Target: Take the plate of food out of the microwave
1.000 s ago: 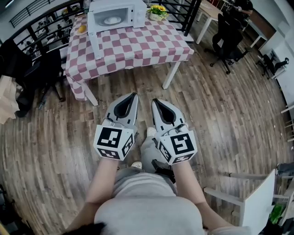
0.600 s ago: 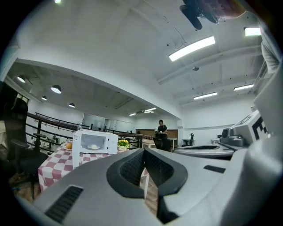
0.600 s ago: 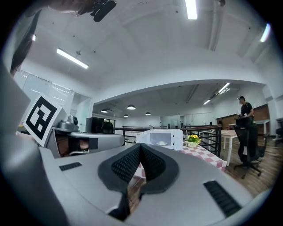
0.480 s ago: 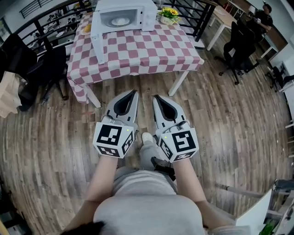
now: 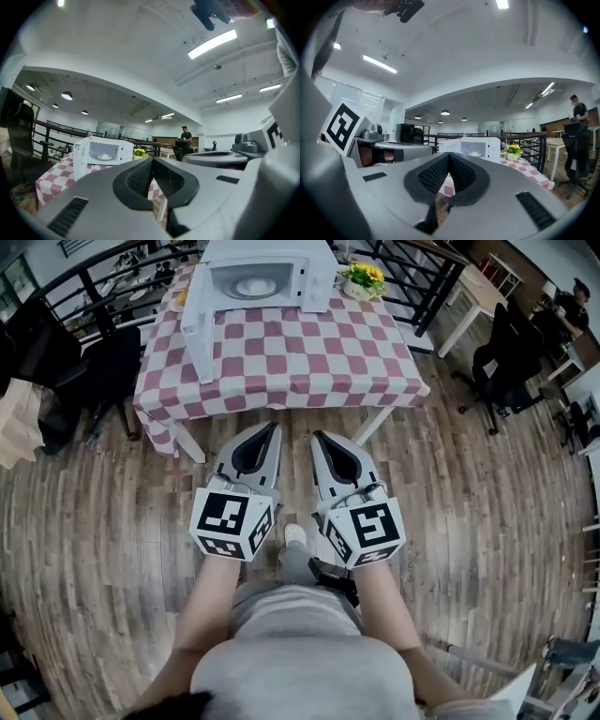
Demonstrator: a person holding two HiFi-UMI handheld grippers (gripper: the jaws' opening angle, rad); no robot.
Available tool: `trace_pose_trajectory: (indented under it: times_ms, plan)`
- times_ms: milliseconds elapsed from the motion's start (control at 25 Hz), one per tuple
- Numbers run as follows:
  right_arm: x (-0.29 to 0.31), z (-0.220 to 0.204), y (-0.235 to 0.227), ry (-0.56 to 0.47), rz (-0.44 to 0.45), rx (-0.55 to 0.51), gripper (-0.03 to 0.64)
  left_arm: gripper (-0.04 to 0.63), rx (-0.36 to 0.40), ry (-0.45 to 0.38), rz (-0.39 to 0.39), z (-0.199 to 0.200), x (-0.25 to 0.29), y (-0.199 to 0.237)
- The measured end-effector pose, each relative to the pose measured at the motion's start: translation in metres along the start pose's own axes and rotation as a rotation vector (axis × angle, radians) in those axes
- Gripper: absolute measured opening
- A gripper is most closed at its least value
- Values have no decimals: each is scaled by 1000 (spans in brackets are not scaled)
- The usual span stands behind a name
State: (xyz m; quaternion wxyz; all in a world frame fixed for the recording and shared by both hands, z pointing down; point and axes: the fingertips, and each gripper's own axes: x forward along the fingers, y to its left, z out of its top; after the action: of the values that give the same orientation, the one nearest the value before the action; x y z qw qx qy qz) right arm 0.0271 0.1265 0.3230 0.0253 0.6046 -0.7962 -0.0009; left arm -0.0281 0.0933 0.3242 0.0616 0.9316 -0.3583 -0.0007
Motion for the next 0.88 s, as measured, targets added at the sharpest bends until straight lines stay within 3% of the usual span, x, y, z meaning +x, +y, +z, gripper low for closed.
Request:
trace_pose_trajectory:
  times_ms: [880]
  plan:
    - [92,12,-91,-23,181,-43,25,3,53,-3,141,20,126,30]
